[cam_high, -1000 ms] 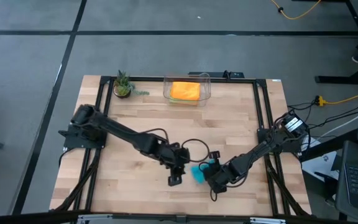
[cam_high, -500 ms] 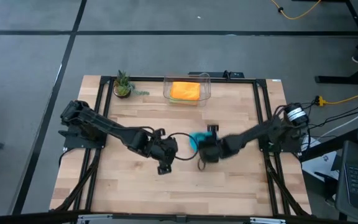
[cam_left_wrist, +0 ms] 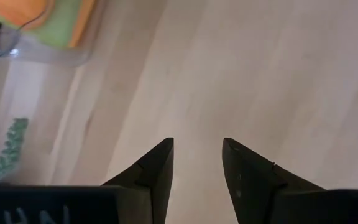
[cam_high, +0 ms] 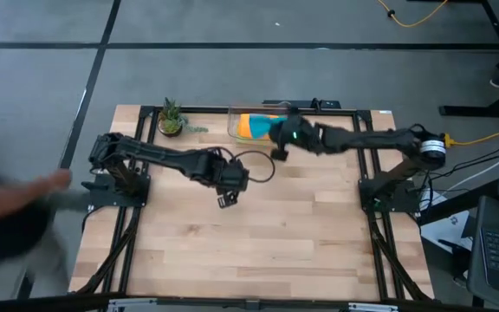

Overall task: Fold microfiber towels
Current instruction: Put the folded blue microfiber cloth into the transparent bin

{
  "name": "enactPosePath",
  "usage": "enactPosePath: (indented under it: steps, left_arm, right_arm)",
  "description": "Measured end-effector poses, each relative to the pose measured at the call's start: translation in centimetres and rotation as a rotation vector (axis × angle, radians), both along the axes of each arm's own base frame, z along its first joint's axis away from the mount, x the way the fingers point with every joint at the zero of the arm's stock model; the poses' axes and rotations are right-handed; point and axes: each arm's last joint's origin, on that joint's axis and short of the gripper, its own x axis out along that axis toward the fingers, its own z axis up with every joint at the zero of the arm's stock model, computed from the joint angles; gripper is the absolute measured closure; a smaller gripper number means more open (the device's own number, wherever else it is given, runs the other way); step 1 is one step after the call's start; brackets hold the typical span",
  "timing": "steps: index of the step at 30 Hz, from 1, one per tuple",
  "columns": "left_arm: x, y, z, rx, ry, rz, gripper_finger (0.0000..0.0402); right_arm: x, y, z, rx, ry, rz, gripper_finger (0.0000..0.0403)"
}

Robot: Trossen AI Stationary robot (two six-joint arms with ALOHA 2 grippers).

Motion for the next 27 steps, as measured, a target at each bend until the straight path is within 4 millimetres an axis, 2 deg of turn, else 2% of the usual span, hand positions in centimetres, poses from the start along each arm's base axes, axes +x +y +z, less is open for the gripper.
enactPosePath:
  steps: [3,8,13,16,18,24,27]
  left_arm:
    - [0.1,1.0,0.0,0.0,0.001,0.03,0.027]
    - [0.1,1.9,0.0,-0.002,0.001,0.056,0.027]
    - [0.1,2.2,0.0,-0.002,0.002,0.067,0.027]
    - [0.1,2.2,0.0,-0.002,0.003,0.066,0.027]
    - [0.1,2.2,0.0,-0.002,0.003,0.065,0.027]
    - [0.1,2.2,0.0,0.006,0.012,0.039,0.027]
    - [0.1,2.2,0.0,0.006,0.013,0.04,0.027]
  right_arm:
    - [1.1,-3.1,-0.2,0.005,0.012,-0.008,0.0377]
    - [3.9,-7.3,-2.3,0.074,0.106,-0.046,0.0377]
    - [5.8,-9.4,-4.5,0.153,0.177,-0.07,0.0377]
    - [6.1,-9.7,-5.1,0.177,0.203,-0.099,0.0373]
    - [6.2,-9.6,-5.3,0.209,0.199,-0.096,0.0344]
    - [6.2,-9.2,-4.8,0.24,0.185,-0.06,0.0208]
    - [5.8,-8.7,-4.5,0.254,0.217,-0.054,0.0157]
